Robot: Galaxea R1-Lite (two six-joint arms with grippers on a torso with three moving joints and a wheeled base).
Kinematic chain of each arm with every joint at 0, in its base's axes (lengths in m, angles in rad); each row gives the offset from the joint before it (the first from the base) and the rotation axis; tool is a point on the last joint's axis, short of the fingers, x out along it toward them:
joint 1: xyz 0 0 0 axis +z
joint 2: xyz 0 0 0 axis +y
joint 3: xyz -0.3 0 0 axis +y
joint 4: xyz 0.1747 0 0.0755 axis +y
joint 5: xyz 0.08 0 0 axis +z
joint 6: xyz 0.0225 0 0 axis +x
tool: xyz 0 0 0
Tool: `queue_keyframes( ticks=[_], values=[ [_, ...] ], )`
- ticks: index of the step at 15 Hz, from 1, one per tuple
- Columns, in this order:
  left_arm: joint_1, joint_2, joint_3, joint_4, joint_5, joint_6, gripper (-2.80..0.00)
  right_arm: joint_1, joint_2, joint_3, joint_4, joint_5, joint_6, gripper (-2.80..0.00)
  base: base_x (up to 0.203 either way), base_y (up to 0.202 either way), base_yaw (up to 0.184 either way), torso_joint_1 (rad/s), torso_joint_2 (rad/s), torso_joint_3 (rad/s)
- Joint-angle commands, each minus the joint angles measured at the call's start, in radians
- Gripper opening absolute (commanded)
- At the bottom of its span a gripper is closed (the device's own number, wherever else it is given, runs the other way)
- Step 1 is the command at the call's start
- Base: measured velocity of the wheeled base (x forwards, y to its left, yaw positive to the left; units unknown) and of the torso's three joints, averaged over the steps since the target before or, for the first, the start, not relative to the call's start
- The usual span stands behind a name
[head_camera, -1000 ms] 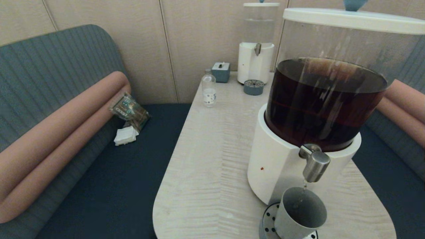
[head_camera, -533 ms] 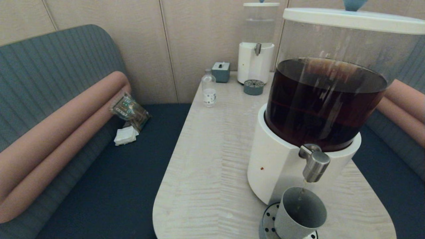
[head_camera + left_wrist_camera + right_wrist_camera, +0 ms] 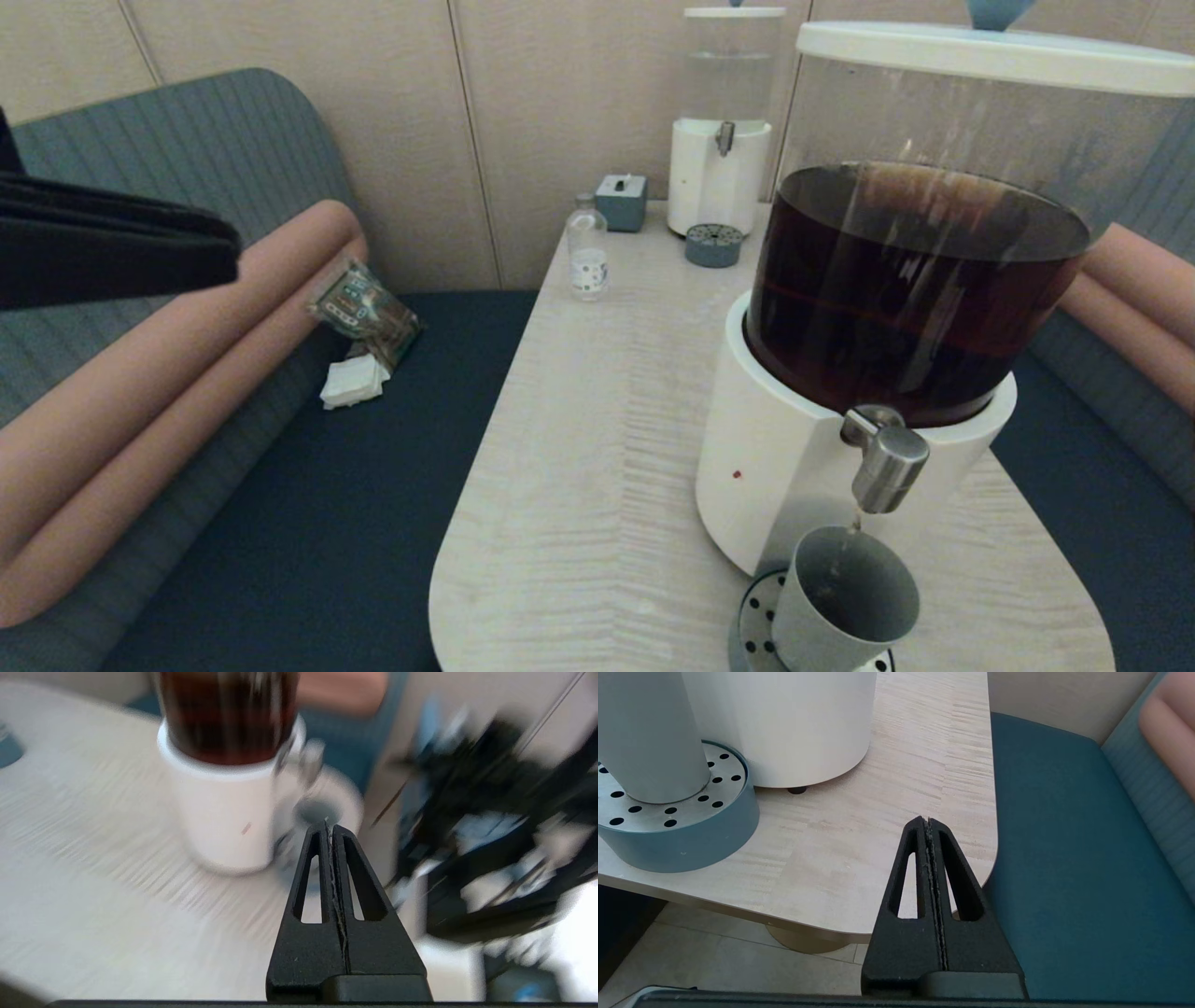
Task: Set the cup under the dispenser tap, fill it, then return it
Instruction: Turn off the faucet
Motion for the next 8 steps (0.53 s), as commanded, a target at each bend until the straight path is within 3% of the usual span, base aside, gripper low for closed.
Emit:
queue_keyframes(
  ticks=[1,3,5,8],
  values=[
    [-0.081,0.069,-0.046,0.107,0.114,0.149,-2.80,0.000,-0.006,0.009,0.000,0.001,0.000,-2.80,0.000,0.000,0.000,0.000,0.00,0.000],
    [-0.185,0.147,-0.102,0.202,0.295,0.298,-2.80,0.000,-0.006,0.009,0.000,0.001,-0.002,-2.80,0.000,0.000,0.000,0.000,0.00,0.000],
    [-0.278,0.236,-0.160,0.227,0.466,0.431,-2.80,0.000,-0.006,0.009,0.000,0.001,-0.002,-2.80,0.000,0.000,0.000,0.000,0.00,0.000],
    [-0.402,0.342,-0.217,0.181,0.657,0.549,-2.80,0.000,-0.006,0.009,0.000,0.001,-0.002,-2.80,0.000,0.000,0.000,0.000,0.00,0.000]
  ],
)
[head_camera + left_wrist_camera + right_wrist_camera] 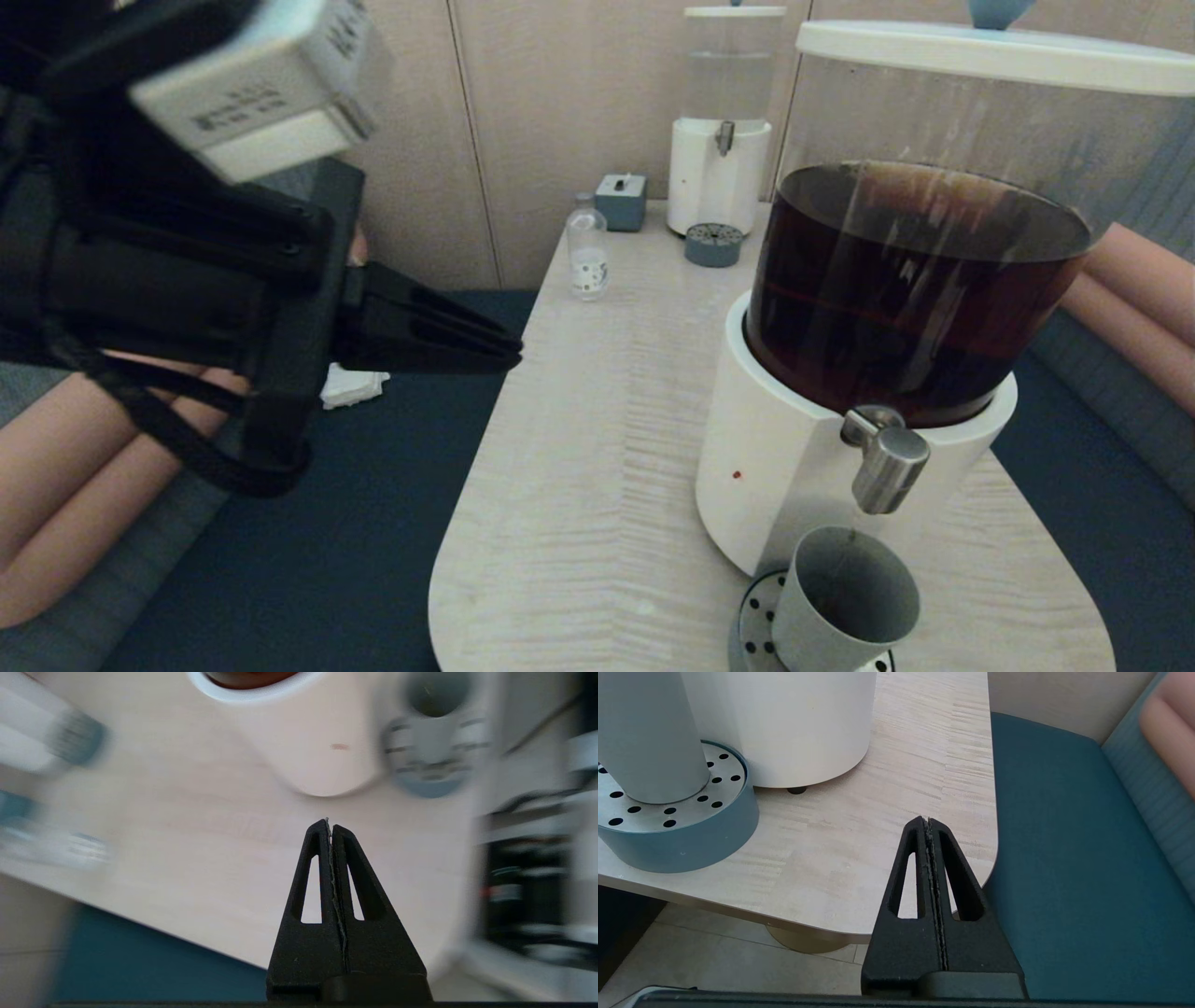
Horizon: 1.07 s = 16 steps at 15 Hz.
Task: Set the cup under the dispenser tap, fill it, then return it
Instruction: Turn off the faucet
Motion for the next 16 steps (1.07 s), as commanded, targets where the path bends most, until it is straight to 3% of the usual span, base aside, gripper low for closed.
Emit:
queue_keyframes(
  ticks=[1,3,9,16],
  values=[
    [-0.061,0.091,-0.023,-0.075,0.079,0.029,-2.80,0.000,-0.006,0.009,0.000,0.000,-0.002,-2.80,0.000,0.000,0.000,0.000,0.00,0.000],
    [-0.120,0.131,-0.026,-0.191,0.146,0.039,-2.80,0.000,-0.006,0.009,0.000,0.000,-0.001,-2.80,0.000,0.000,0.000,0.000,0.00,0.000],
    [-0.327,0.243,-0.030,-0.214,0.207,0.030,-2.80,0.000,-0.006,0.009,0.000,0.000,-0.002,-2.80,0.000,0.000,0.000,0.000,0.00,0.000],
    [-0.384,0.312,-0.072,-0.208,0.207,0.028,-2.80,0.000,-0.006,0.009,0.000,0.000,-0.002,-2.80,0.000,0.000,0.000,0.000,0.00,0.000]
  ],
)
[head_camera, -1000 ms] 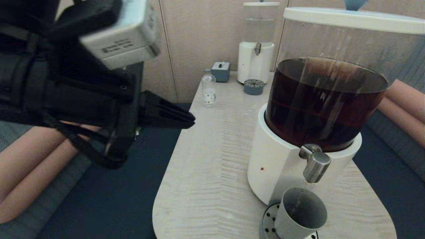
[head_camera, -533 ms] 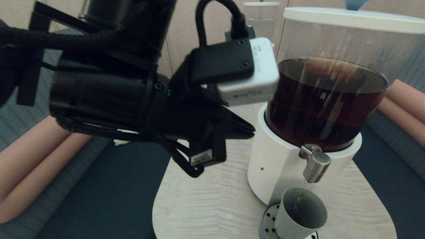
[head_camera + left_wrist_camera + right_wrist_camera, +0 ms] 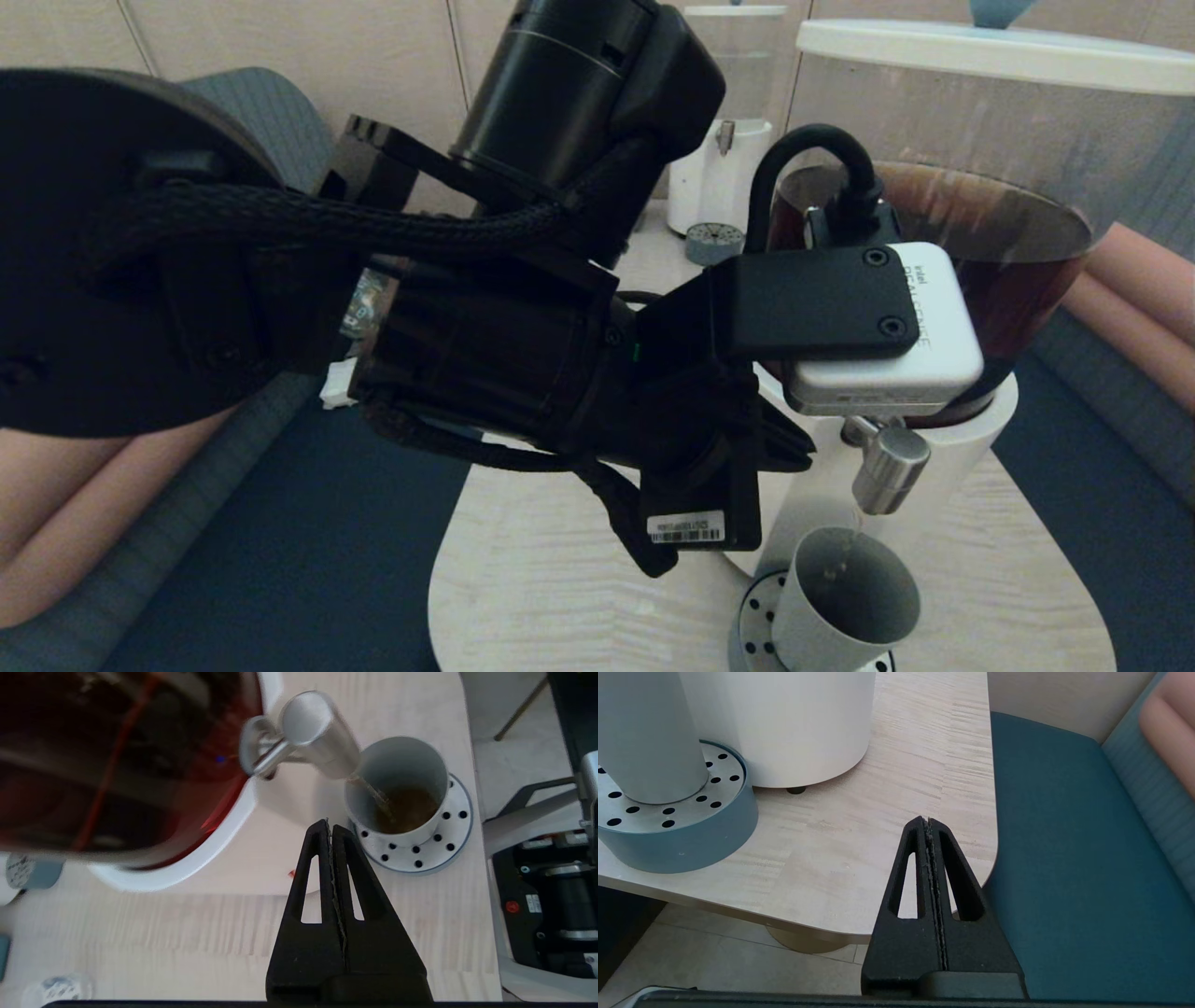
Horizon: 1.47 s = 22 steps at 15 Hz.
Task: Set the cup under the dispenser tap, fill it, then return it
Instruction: Turn off the faucet
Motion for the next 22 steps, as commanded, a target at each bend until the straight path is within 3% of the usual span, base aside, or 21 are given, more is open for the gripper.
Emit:
queue_keyframes(
  ticks=[1,22],
  values=[
    [-0.008,0.017,-0.005,0.002,-0.002,0.004,-2.80,0.000,-0.006,0.009,0.000,0.000,-0.002,-2.80,0.000,0.000,0.000,0.000,0.00,0.000],
    [-0.011,0.109,-0.102,-0.002,0.000,0.013,-2.80,0.000,-0.006,0.009,0.000,0.000,-0.002,-2.80,0.000,0.000,0.000,0.000,0.00,0.000]
  ],
)
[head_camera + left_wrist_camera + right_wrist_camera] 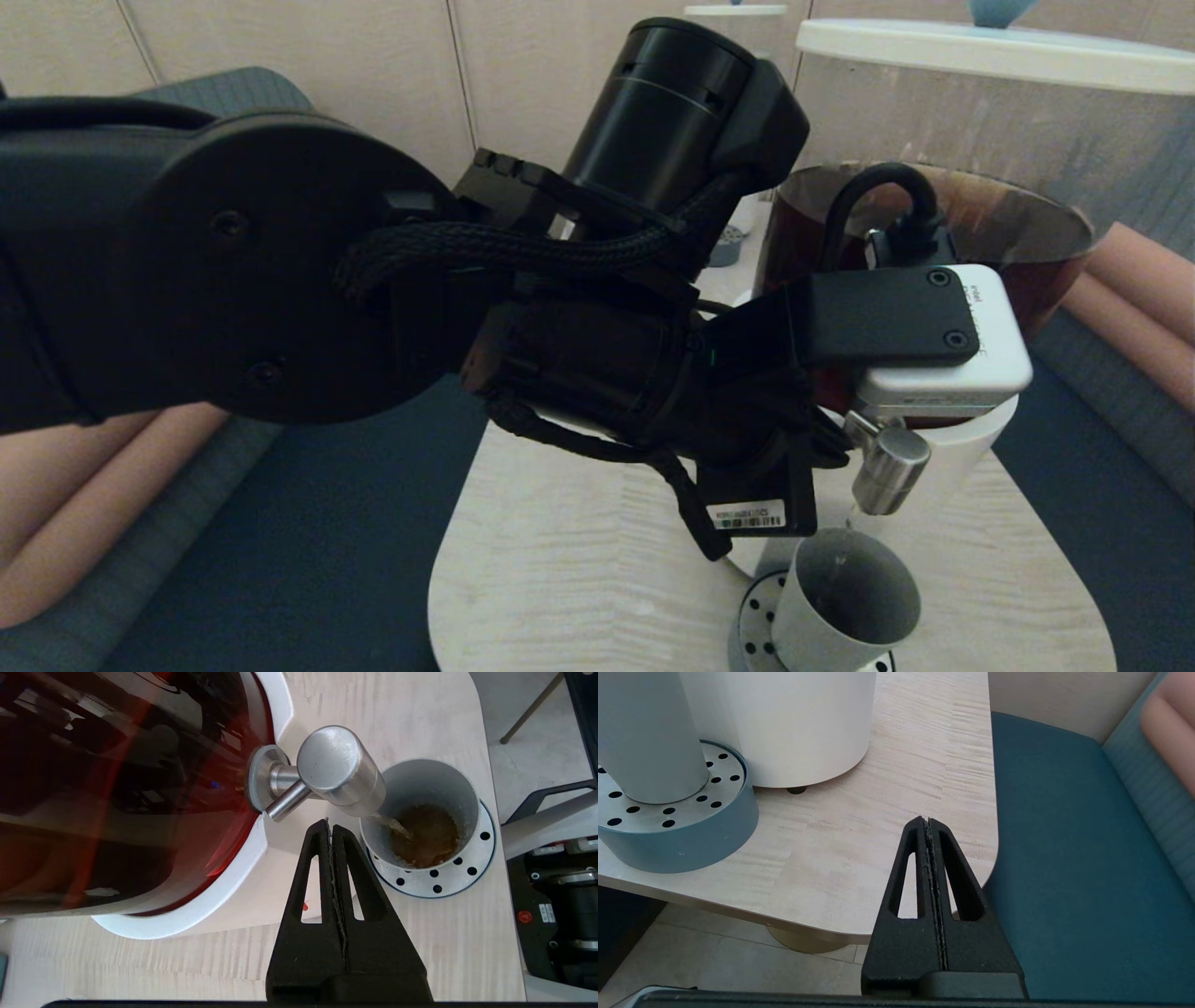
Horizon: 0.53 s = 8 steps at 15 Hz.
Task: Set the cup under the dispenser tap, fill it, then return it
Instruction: Turn off the faucet
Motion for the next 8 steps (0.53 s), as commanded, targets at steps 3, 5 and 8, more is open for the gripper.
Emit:
queue_keyframes(
  ticks=[3,5,8],
  values=[
    [0.000,0.013,-0.007,0.002,-0.002,0.006,-2.80,0.000,-0.006,0.009,0.000,0.001,-0.002,-2.80,0.000,0.000,0.000,0.000,0.00,0.000],
    [0.000,0.015,-0.014,0.001,-0.002,0.005,-2.80,0.000,-0.006,0.009,0.000,0.001,-0.001,-2.80,0.000,0.000,0.000,0.000,0.00,0.000],
    [0.000,0.031,-0.044,0.003,-0.002,0.006,-2.80,0.000,-0.006,0.009,0.000,0.001,-0.002,-2.80,0.000,0.000,0.000,0.000,0.00,0.000]
  ],
)
